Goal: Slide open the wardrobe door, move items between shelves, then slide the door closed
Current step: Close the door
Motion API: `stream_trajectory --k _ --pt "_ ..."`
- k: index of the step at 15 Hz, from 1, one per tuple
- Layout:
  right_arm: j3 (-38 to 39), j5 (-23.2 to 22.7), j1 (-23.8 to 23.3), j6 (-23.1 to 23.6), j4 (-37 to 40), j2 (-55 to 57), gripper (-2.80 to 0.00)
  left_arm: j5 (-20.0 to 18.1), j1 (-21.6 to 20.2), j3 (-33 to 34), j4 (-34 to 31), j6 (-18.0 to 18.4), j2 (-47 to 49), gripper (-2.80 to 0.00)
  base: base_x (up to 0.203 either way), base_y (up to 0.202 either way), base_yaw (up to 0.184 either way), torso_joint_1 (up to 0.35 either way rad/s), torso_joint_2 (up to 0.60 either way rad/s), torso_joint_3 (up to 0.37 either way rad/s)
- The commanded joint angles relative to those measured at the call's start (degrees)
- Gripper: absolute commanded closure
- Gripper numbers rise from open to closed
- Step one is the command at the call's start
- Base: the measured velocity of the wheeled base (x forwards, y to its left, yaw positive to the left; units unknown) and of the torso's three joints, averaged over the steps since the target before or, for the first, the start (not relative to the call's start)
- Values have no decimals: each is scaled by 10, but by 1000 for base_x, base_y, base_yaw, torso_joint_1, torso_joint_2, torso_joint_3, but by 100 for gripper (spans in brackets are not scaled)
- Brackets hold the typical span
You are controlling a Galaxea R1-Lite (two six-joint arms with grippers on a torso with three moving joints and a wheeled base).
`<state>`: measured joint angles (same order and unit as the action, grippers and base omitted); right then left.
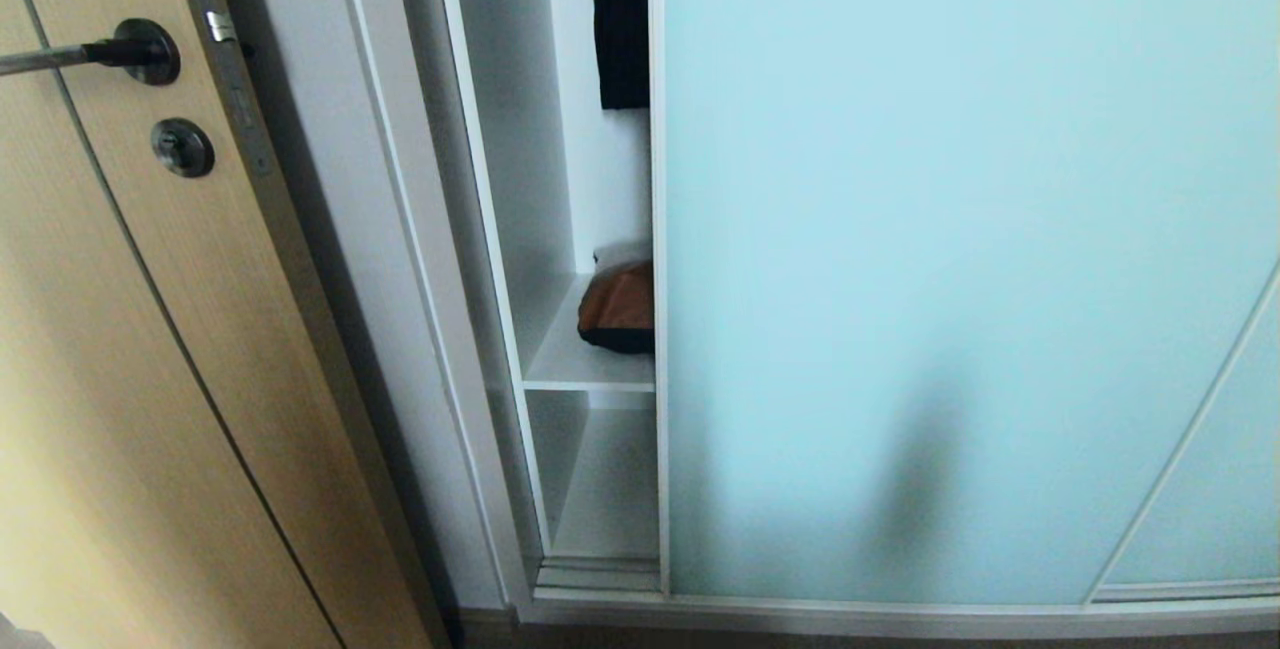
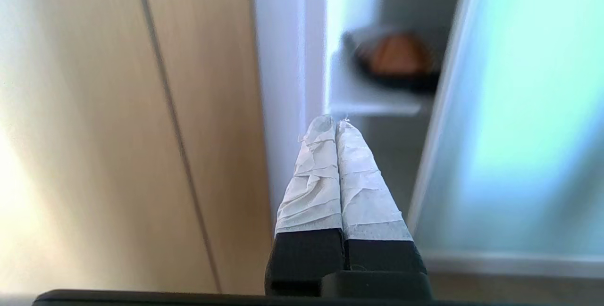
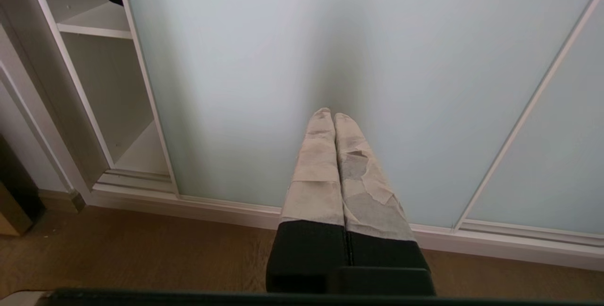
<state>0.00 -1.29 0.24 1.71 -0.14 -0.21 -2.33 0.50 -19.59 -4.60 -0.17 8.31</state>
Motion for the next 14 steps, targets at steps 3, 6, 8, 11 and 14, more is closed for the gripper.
stream_trajectory --k 3,6,8,11,14 --pt "0 0 0 1 -1 0 0 -89 4 -221 -2 -20 267 0 0 0 0 0 0 0" --pt "0 0 0 1 0 0 0 -180 5 -373 -2 -28 460 0 0 0 0 0 0 0" --pt "1 0 0 1 0 0 0 -234 9 -466 -2 -30 588 0 0 0 0 0 0 0" --pt "0 0 0 1 0 0 0 -325 25 -575 -1 -33 741 0 0 0 0 0 0 0" --pt "1 0 0 1 -1 0 0 -365 89 -622 21 -32 845 0 0 0 0 0 0 0"
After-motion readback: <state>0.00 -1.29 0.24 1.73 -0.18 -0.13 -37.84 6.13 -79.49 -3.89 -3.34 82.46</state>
